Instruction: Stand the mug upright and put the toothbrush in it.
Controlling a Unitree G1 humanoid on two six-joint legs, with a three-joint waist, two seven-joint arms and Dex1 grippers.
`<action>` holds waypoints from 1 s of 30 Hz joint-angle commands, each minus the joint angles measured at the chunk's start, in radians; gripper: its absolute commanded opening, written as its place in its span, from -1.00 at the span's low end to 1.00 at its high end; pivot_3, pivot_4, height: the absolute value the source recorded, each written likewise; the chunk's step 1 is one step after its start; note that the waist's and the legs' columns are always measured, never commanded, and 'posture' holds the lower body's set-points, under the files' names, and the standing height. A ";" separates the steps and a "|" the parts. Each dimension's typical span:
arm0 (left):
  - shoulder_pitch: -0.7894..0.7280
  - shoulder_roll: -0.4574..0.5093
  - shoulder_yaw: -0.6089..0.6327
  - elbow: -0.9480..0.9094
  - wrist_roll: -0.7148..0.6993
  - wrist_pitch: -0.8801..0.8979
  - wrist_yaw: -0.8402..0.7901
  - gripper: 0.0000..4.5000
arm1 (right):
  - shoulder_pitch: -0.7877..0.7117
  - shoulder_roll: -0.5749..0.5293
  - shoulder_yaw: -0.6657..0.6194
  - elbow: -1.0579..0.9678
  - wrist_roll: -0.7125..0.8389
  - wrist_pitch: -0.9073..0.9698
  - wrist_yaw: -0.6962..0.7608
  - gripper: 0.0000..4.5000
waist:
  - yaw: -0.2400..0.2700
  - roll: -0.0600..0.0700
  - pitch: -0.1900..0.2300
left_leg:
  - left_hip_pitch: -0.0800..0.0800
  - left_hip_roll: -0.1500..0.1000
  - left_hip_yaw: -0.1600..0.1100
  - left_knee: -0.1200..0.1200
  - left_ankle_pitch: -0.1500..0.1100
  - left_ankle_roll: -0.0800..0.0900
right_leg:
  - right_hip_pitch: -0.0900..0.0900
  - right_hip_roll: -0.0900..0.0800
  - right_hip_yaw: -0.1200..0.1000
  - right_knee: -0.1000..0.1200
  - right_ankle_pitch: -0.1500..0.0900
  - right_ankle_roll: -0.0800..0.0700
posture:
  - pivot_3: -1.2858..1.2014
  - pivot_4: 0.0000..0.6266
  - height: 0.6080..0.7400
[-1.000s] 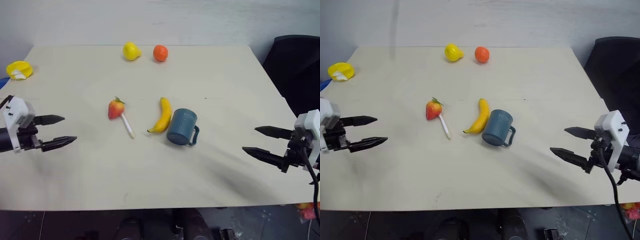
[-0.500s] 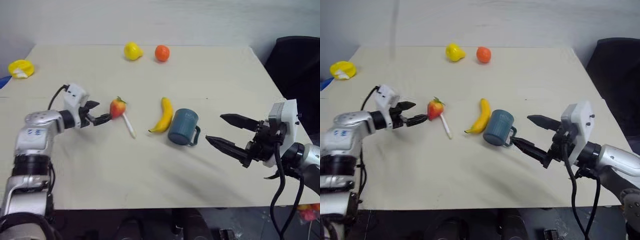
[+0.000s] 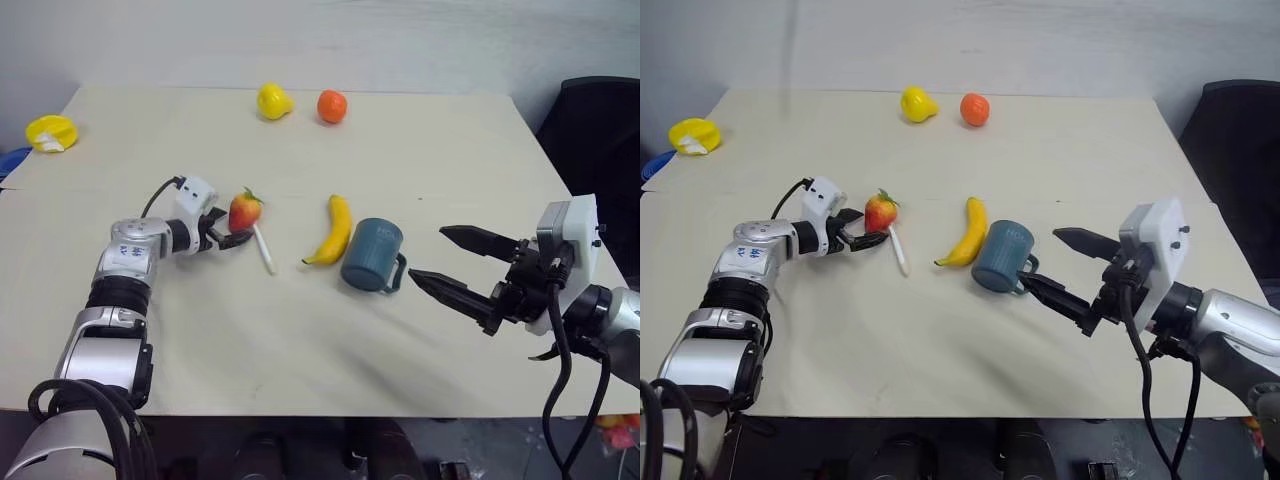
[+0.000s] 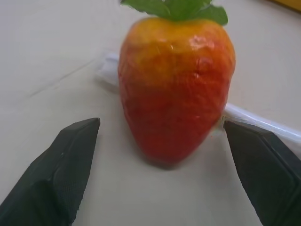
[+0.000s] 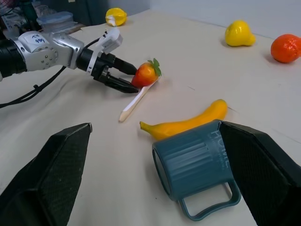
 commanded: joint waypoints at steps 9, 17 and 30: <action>-0.048 0.033 0.097 -0.033 -0.041 0.012 -0.002 -0.18 | -0.033 -0.008 0.062 0.029 -0.073 -0.055 0.008 1.00 | 0.005 0.000 0.000 | 0.000 0.000 0.000 0.000 0.000 0.000 | 0.000 0.000 0.000 0.000 0.000 0.000 | 0.03 -0.52 1.00; 0.185 0.229 0.318 -0.254 -0.062 0.147 0.236 -0.18 | -0.172 0.026 0.267 0.168 -0.277 -0.103 0.053 1.00 | -0.032 -0.001 0.000 | 0.001 0.000 0.000 -0.002 0.000 0.000 | -0.001 0.000 0.000 0.000 0.000 0.000 | 0.03 -0.52 1.00; 0.461 0.264 0.599 -0.475 -0.113 0.469 0.557 0.37 | -0.292 0.040 0.351 0.180 -0.221 -0.094 0.317 1.00 | -0.005 -0.005 -0.003 | 0.000 0.001 -0.002 0.000 0.000 0.000 | -0.001 -0.001 -0.001 0.000 0.000 -0.001 | 0.03 -0.52 1.00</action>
